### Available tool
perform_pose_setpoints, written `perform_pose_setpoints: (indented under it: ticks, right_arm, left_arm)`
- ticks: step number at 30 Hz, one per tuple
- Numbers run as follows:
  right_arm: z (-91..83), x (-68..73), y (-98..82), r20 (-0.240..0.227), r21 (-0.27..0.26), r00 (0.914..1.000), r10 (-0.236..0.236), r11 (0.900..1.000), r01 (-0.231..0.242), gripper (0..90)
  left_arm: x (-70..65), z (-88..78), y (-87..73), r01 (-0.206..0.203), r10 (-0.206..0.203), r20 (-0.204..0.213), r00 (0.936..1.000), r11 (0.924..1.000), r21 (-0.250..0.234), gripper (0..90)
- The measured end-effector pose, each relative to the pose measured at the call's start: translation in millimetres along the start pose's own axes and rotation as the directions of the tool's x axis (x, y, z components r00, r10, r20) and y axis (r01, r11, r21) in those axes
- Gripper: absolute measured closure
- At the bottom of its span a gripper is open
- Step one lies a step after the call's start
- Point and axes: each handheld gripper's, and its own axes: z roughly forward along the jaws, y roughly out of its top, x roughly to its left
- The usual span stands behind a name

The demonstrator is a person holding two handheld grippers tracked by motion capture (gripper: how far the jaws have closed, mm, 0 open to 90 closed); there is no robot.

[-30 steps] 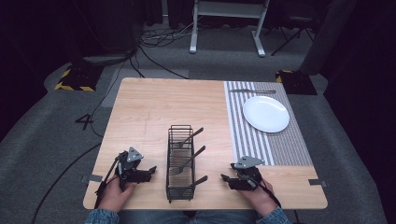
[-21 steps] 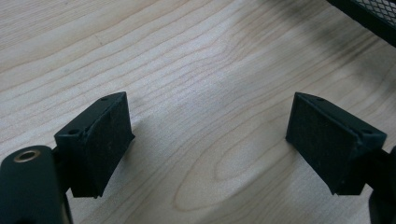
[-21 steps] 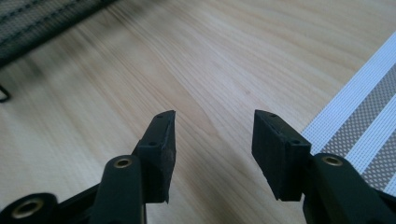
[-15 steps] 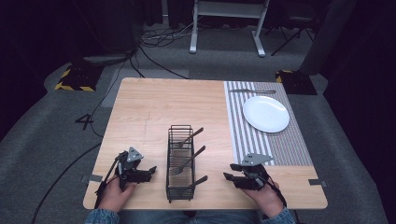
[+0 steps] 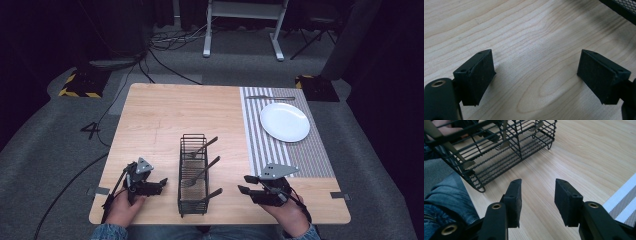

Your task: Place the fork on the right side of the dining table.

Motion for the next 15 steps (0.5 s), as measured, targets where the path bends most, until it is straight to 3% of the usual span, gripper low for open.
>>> perform_pose_setpoints:
  ticks: [15]
  right_arm:
    - [-8.8, 17.6, 19.8, -0.042, -0.044, 0.9985, -0.035, 0.998, 0.033, 56.3]
  left_arm:
    - [0.0, 0.0, 0.0, 0.000, 0.000, 0.000, 1.0000, 1.0000, 0.000, 14.3]
